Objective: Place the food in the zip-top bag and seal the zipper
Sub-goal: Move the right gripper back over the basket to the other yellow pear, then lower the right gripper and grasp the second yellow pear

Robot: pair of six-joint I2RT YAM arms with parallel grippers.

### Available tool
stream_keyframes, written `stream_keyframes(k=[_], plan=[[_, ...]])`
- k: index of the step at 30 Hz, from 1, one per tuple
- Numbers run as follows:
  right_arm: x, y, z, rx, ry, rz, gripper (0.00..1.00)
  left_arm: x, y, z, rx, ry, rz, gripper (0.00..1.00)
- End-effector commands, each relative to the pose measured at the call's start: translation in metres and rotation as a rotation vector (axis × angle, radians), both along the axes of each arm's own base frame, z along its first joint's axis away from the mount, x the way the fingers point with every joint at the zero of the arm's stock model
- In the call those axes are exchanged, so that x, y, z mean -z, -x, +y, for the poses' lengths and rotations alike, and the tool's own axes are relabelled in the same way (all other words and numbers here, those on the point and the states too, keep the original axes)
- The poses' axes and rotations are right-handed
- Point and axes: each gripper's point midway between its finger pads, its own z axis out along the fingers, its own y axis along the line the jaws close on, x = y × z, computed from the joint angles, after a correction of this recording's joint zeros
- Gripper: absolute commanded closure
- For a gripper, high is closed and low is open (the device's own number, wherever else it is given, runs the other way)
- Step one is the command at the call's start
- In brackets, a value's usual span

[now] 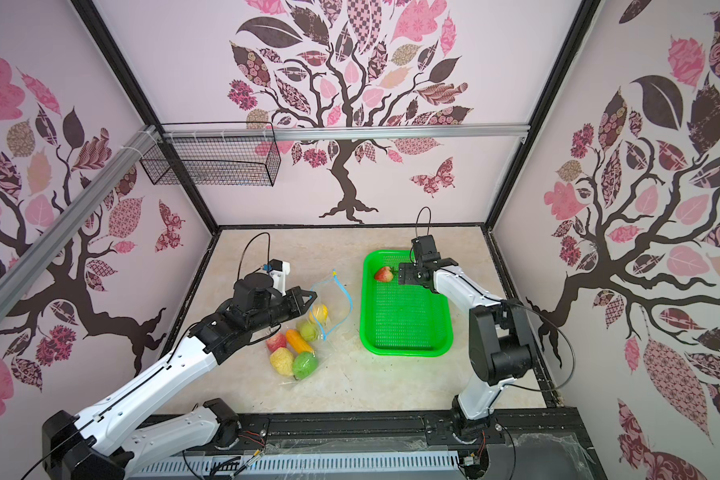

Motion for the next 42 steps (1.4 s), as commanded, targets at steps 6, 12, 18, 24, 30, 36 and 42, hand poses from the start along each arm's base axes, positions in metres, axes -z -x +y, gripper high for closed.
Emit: stream_keyframes(k=[6,12,18,24,30,36,42], plan=[[0.019,-0.041,0.014,-0.067,0.025,0.021,0.16,0.006,0.002,0.005,-0.005,-0.016,0.008,1.00],[0.036,-0.057,0.019,-0.086,0.034,0.052,0.21,0.006,0.002,0.005,-0.006,-0.016,0.007,1.00],[0.056,-0.056,0.024,-0.099,0.021,0.100,0.28,0.005,0.002,0.006,-0.009,-0.015,0.004,1.00],[0.056,-0.033,0.029,-0.106,-0.040,0.151,0.30,0.007,0.001,0.006,-0.012,-0.017,0.008,1.00],[0.049,0.004,0.037,-0.104,-0.146,0.174,0.27,0.006,0.000,0.003,-0.005,-0.007,0.007,1.00],[0.055,0.038,0.032,-0.081,-0.175,0.217,0.17,0.006,-0.001,0.002,-0.003,-0.005,0.007,1.00],[0.039,0.046,0.017,-0.018,-0.126,0.177,0.11,0.006,-0.002,0.001,-0.001,-0.001,0.009,1.00]])
